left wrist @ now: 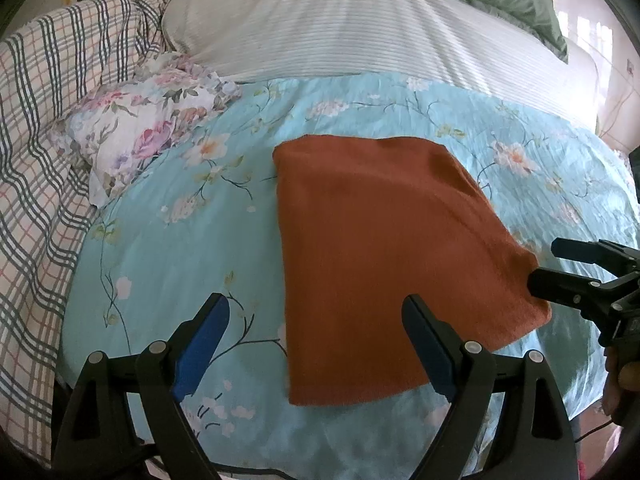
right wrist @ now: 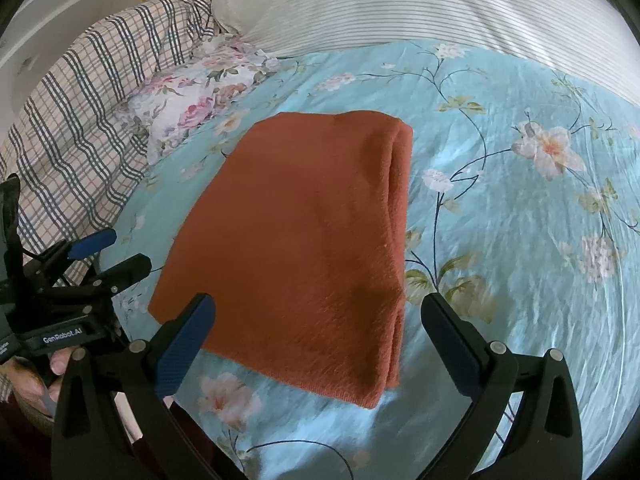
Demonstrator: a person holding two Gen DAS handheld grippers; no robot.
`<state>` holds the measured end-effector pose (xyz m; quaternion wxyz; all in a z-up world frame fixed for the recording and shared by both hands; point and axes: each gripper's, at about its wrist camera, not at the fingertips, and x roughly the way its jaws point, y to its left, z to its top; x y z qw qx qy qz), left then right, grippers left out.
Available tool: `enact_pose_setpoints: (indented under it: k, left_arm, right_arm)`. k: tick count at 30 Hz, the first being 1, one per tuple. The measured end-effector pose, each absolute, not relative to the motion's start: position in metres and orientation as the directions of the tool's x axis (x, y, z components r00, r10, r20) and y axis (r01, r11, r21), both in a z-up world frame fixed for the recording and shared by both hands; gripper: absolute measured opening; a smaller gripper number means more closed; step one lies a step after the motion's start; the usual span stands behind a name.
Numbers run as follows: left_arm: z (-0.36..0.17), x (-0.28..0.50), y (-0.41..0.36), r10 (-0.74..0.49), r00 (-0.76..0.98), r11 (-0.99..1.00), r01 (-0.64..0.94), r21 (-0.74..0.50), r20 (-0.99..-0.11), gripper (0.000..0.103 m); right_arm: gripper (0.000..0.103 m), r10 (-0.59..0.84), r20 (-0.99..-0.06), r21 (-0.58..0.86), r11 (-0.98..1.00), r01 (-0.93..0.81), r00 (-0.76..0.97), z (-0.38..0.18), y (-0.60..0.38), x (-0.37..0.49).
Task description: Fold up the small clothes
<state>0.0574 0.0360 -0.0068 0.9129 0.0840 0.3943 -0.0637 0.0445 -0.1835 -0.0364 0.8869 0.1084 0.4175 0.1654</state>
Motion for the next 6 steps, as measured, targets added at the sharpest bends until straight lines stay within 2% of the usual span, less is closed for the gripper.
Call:
enact_pose_setpoints:
  k: [6]
  left_arm:
    - [-0.0092, 0.0646, 0.0370, -0.047, 0.675, 0.981, 0.171, 0.094, -0.737, 0.089]
  right_arm:
    - [0.103, 0.389, -0.702, 0.334, 0.920, -0.206, 0.597, -0.0389, -0.1814, 0.0496]
